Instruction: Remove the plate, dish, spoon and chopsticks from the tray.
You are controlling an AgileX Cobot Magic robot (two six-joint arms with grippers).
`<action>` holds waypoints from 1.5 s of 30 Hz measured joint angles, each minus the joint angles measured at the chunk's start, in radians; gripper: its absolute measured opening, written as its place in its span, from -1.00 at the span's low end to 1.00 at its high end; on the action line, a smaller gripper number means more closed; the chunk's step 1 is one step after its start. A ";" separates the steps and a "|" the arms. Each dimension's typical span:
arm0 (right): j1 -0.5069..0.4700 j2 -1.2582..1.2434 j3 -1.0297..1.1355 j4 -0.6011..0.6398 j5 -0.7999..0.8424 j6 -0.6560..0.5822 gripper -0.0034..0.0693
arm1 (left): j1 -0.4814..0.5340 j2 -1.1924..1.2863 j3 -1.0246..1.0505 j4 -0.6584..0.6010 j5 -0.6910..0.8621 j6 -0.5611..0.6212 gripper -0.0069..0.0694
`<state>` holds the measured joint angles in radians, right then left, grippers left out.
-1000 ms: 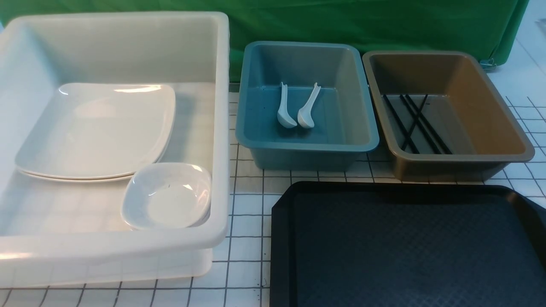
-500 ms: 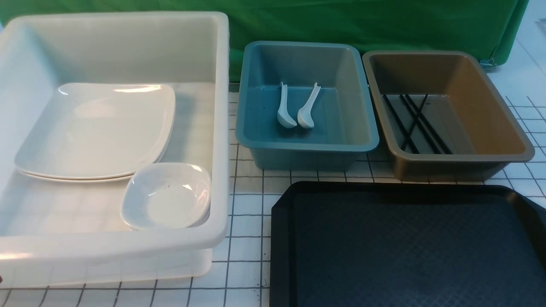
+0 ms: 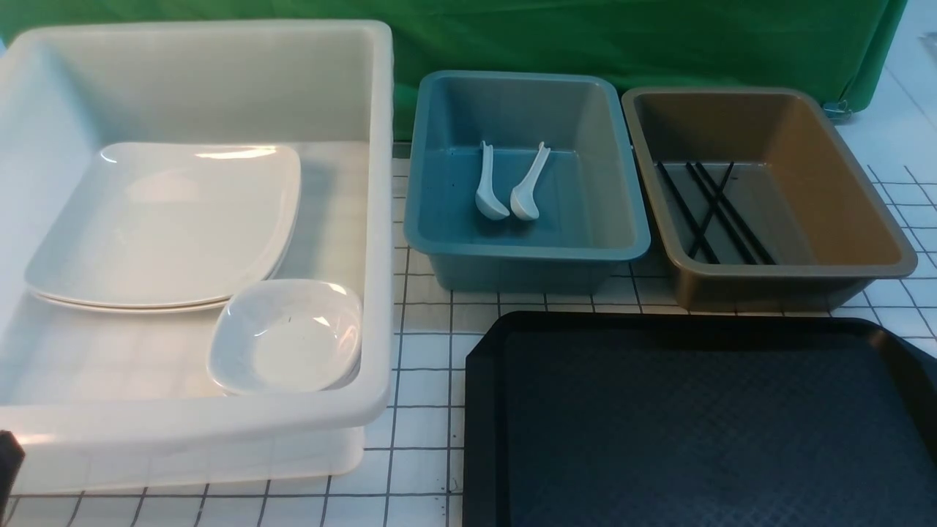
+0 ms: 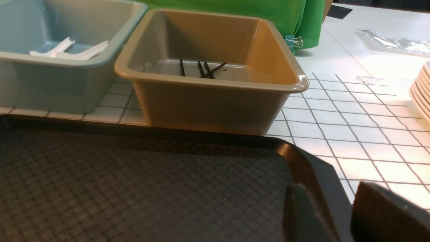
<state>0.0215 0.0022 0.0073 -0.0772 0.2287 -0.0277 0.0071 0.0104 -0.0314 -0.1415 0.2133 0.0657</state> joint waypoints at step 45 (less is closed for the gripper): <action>0.000 -0.001 0.000 0.002 0.000 0.000 -0.25 | -0.024 -0.011 0.038 0.083 0.009 -0.024 -0.81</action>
<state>0.0215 0.0014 0.0073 -0.0752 0.2287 -0.0277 -0.0169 -0.0004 0.0064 -0.0586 0.2223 0.0416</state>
